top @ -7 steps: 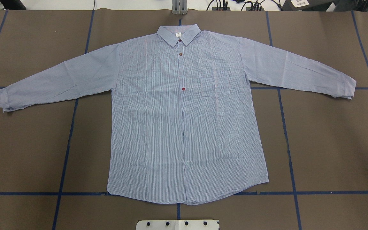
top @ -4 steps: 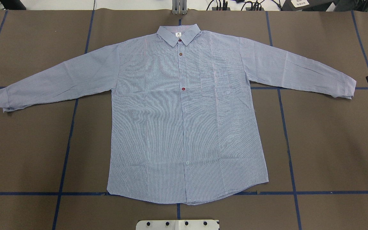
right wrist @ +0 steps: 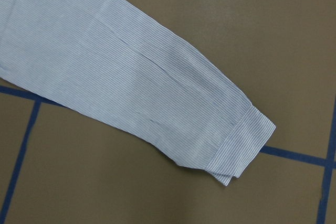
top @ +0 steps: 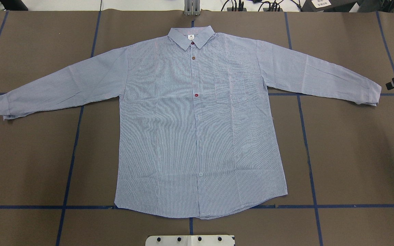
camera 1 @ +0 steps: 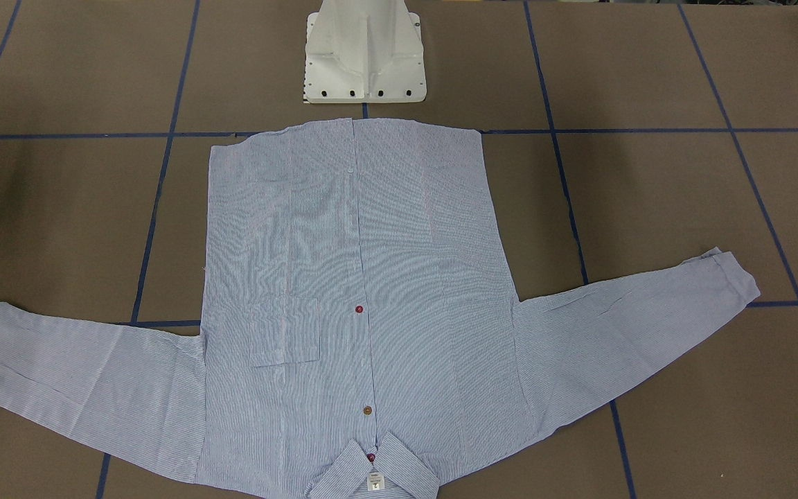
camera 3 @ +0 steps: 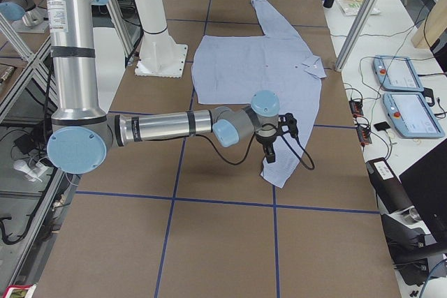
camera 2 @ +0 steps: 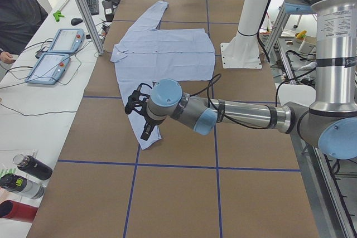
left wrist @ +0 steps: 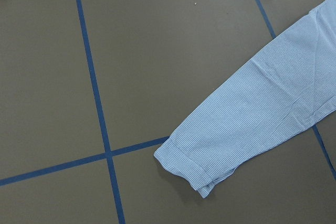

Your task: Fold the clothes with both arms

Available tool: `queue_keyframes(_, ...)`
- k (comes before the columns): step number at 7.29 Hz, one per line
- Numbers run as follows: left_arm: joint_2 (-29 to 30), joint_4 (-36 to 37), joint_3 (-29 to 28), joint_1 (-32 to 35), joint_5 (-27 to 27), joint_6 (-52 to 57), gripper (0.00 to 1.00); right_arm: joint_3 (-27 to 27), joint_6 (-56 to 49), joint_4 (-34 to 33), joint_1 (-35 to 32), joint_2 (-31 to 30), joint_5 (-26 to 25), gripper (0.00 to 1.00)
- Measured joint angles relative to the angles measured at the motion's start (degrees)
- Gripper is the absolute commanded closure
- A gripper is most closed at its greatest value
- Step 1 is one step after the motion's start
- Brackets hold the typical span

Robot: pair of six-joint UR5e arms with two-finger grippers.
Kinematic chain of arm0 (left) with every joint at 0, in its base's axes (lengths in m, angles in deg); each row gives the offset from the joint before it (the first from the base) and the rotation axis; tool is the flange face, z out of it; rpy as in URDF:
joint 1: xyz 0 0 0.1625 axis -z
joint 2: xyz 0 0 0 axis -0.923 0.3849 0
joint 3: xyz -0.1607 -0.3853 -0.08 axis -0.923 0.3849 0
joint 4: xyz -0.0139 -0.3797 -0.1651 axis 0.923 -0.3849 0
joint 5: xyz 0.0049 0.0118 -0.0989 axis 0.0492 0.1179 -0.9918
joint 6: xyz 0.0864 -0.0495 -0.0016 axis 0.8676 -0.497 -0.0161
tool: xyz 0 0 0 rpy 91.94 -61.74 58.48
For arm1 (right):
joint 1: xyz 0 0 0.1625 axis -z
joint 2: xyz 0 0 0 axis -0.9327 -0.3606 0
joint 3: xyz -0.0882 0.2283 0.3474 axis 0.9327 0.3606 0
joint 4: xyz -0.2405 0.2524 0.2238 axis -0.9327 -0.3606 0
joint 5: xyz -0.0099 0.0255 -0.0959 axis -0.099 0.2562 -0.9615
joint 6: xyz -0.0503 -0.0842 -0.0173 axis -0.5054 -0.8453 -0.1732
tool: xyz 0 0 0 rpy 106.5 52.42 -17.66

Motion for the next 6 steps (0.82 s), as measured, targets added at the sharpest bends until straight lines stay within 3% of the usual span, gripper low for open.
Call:
queue_keyframes(2, -0.1, -0.2, 0.0, 0.0, 0.4, 2.4, 0.0, 8.4, 9.4, 10.4, 1.3, 2.1, -0.1, 0.2)
queue_keyframes(6, -0.1, -0.2, 0.4, 0.1, 0.4, 2.7, 0.0, 16.4, 15.7, 16.6, 5.2, 4.4, -2.8, 0.26)
